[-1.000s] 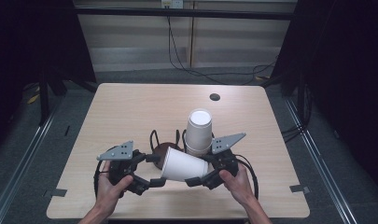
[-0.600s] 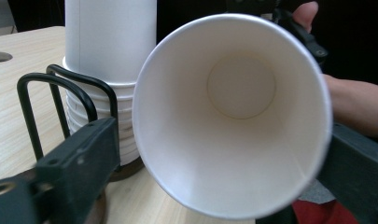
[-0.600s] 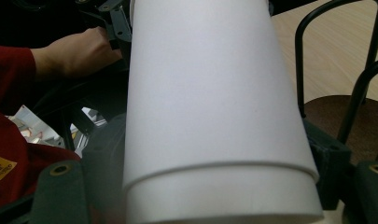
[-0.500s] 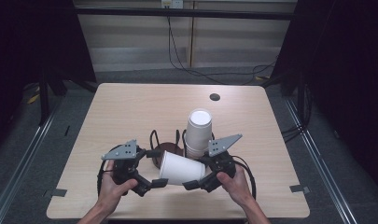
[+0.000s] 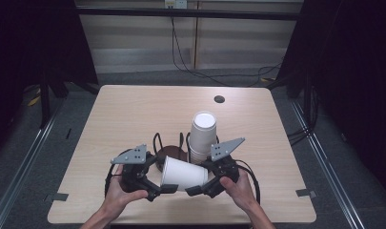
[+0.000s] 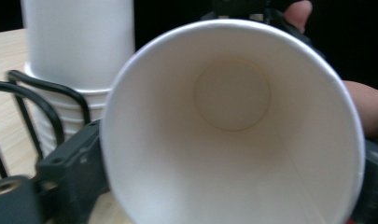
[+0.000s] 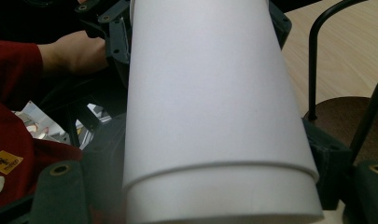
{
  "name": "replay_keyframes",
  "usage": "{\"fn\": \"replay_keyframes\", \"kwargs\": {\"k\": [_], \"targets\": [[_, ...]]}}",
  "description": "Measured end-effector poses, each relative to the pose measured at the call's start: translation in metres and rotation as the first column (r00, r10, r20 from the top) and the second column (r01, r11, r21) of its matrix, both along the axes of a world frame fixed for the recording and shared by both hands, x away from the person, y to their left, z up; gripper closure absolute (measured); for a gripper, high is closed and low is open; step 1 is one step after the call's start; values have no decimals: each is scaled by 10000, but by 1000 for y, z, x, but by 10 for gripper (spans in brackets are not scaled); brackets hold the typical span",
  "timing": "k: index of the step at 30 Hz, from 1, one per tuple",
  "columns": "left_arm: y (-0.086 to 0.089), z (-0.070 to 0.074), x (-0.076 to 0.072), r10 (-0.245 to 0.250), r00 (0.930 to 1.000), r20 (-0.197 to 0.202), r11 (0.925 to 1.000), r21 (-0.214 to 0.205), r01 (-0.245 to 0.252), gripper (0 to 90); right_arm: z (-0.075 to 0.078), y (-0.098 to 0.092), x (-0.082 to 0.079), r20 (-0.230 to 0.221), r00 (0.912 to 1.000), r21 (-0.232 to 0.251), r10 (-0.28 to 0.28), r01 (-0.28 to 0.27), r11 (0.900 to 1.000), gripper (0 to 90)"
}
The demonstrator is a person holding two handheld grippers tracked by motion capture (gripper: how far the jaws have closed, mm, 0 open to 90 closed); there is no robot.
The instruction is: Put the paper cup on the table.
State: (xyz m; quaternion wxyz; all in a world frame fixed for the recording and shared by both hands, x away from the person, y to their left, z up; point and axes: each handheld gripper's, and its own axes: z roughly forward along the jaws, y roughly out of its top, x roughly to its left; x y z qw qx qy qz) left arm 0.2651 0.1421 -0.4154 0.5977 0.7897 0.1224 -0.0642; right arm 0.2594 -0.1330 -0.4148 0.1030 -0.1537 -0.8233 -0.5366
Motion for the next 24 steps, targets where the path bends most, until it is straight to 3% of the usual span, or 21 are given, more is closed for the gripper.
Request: {"fn": "replay_keyframes", "kwargs": {"k": [8, 13, 16, 24], "targets": [[0, 1, -1, 12, 10000, -27, 9998, 220, -12, 74, -2, 1, 1, -115, 9998, -45, 137, -137, 9999, 242], [2, 2, 1, -146, 9993, -358, 9995, 268, 156, 103, -3, 1, 1, -62, 9998, -20, 190, -191, 9998, 243], [2, 4, 3, -315, 9989, -347, 9980, 532, 333, 113, -4, 1, 1, -40, 9998, -87, 171, -172, 9998, 237], [3, 7, 2, -264, 9995, -195, 9977, 619, 275, 149, -5, 2, 2, -3, 10000, -137, 57, -57, 9999, 206]]}}
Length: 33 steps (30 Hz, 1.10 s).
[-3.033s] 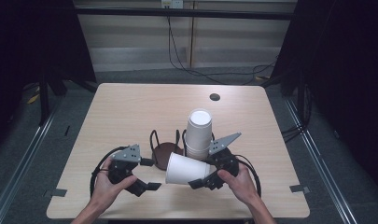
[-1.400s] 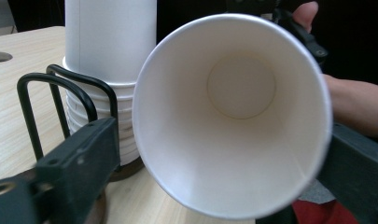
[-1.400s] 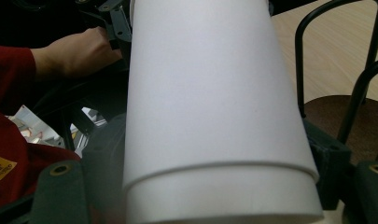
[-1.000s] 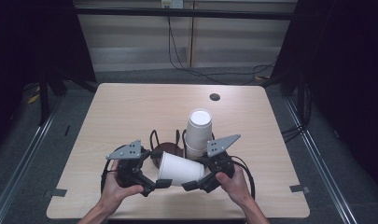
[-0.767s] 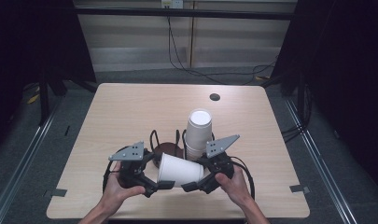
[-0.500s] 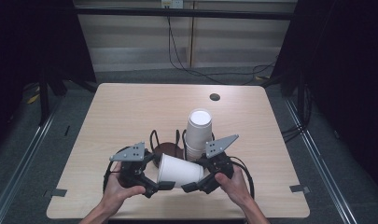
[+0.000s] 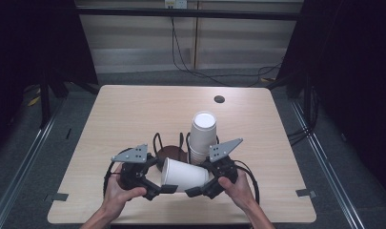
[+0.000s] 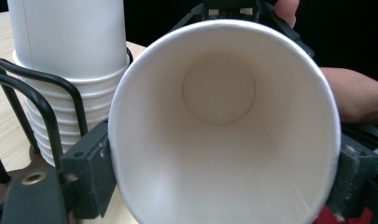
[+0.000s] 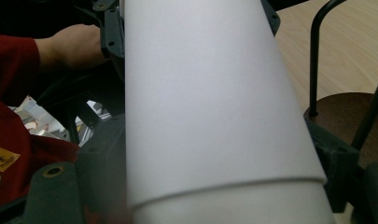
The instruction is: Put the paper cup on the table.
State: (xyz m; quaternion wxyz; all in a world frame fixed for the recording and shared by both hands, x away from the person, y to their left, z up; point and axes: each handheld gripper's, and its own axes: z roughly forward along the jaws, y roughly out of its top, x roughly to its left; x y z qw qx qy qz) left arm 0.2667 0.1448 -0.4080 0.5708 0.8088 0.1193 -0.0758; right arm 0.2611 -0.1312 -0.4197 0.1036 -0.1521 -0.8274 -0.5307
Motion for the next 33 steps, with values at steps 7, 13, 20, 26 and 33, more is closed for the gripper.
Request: {"fn": "replay_keyframes", "kwargs": {"k": [7, 13, 20, 26, 33], "targets": [[2, 0, 2, 157, 9998, -74, 9997, 172, -156, 152, 0, -4, 0, 98, 9982, 14, -596, 596, 9982, 143], [3, 1, 3, 261, 9996, -114, 9991, 338, -257, 152, 2, -10, 0, 187, 9957, 177, -909, 906, 9957, 142], [5, 3, 1, 283, 9996, -49, 9978, 600, -279, 152, 3, -17, 0, 317, 9921, 284, -1215, 1206, 9923, 141], [9, 5, 0, 331, 9994, 31, 9971, 678, -332, 152, 6, -23, -2, 410, 9879, 398, -1496, 1480, 9882, 141], [17, 5, 1, 566, 9984, -48, 9944, 901, -560, 152, 6, -29, -2, 374, 9832, 479, -1785, 1767, 9831, 141]]}}
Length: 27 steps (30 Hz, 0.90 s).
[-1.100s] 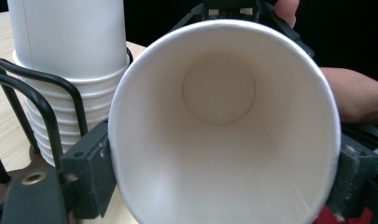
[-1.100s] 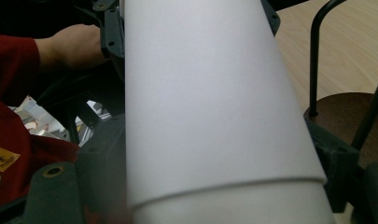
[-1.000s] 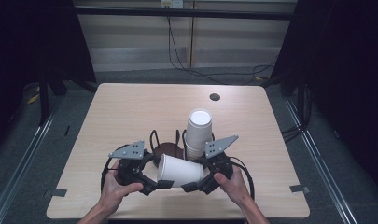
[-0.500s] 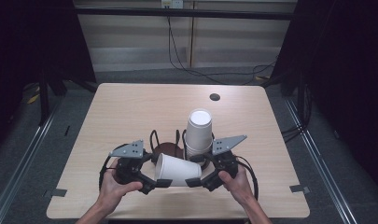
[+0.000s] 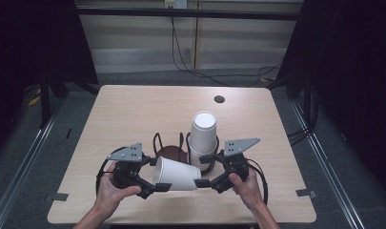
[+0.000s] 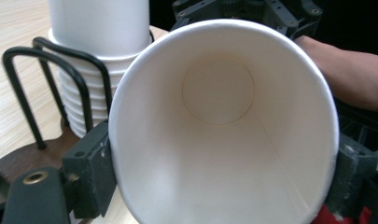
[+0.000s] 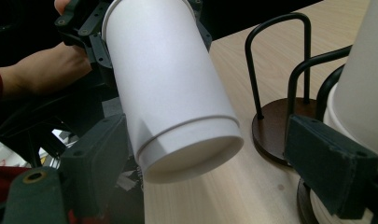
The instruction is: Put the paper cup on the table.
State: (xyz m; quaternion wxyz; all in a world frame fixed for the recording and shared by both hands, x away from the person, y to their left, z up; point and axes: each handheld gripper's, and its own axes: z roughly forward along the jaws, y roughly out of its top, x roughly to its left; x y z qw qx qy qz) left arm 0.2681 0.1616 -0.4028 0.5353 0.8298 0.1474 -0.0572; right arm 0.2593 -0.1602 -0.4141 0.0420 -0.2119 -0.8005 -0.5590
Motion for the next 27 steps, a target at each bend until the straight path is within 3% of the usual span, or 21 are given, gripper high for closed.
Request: {"fn": "replay_keyframes", "kwargs": {"k": [20, 27], "targets": [[30, 1, 4, 728, 9973, -83, 9939, 840, -718, 148, -4, -5, 1, -53, 9977, -152, -681, 680, 9976, 142], [47, 2, 8, 1213, 9925, -119, 9859, 1178, -1191, 146, -4, -6, 0, 36, 9952, -330, -980, 980, 9946, 143]]}}
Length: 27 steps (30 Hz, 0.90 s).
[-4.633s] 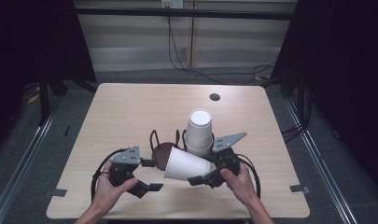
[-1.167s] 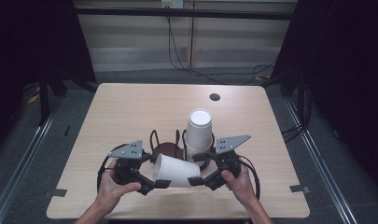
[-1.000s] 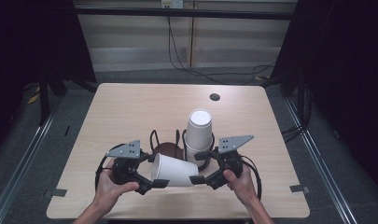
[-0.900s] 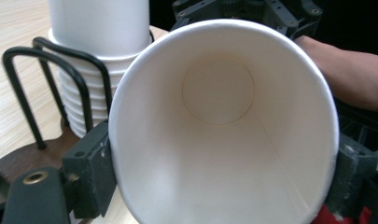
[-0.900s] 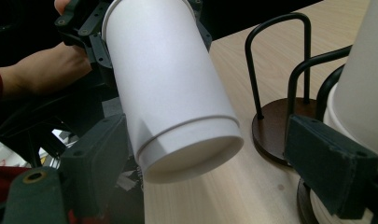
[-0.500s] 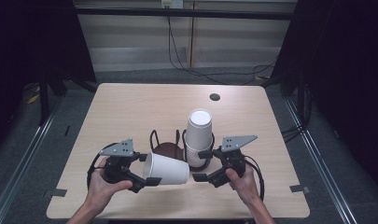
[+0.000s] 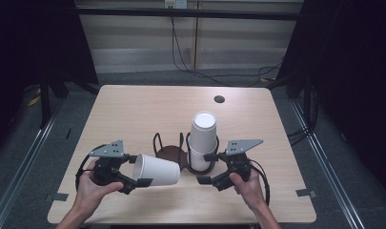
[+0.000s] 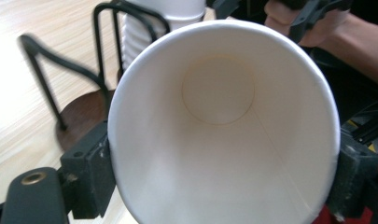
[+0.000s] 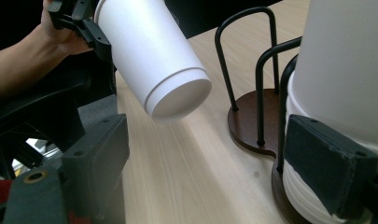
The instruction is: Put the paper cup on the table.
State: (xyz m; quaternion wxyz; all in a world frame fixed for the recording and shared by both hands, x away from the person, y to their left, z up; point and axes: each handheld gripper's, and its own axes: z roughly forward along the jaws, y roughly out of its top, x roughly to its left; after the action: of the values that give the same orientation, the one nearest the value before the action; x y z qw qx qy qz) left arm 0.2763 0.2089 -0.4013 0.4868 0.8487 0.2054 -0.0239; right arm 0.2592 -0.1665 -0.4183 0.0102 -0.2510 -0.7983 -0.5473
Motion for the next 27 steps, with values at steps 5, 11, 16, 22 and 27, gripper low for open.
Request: {"fn": "replay_keyframes", "kwargs": {"k": [5, 11, 16, 22, 27], "targets": [[11, 0, 5, 463, 9988, 125, 9977, 493, -469, 144, 0, -2, -1, 56, 9997, -63, -221, 221, 9997, 143], [23, 6, 8, 727, 9968, 339, 9924, 975, -757, 144, -1, -2, -1, -5, 9996, -138, -298, 298, 9995, 143], [30, 10, 13, 854, 9955, 423, 9862, 1387, -905, 144, -1, -3, -1, 5, 9994, -135, -332, 332, 9994, 143], [46, 14, 17, 1163, 9931, 163, 9870, 1100, -1174, 142, -1, -2, -1, -19, 9995, -147, -306, 305, 9994, 143], [52, 16, 19, 1176, 9928, 239, 9774, 1742, -1199, 144, -2, -2, 0, -47, 9994, -170, -330, 329, 9993, 144]]}}
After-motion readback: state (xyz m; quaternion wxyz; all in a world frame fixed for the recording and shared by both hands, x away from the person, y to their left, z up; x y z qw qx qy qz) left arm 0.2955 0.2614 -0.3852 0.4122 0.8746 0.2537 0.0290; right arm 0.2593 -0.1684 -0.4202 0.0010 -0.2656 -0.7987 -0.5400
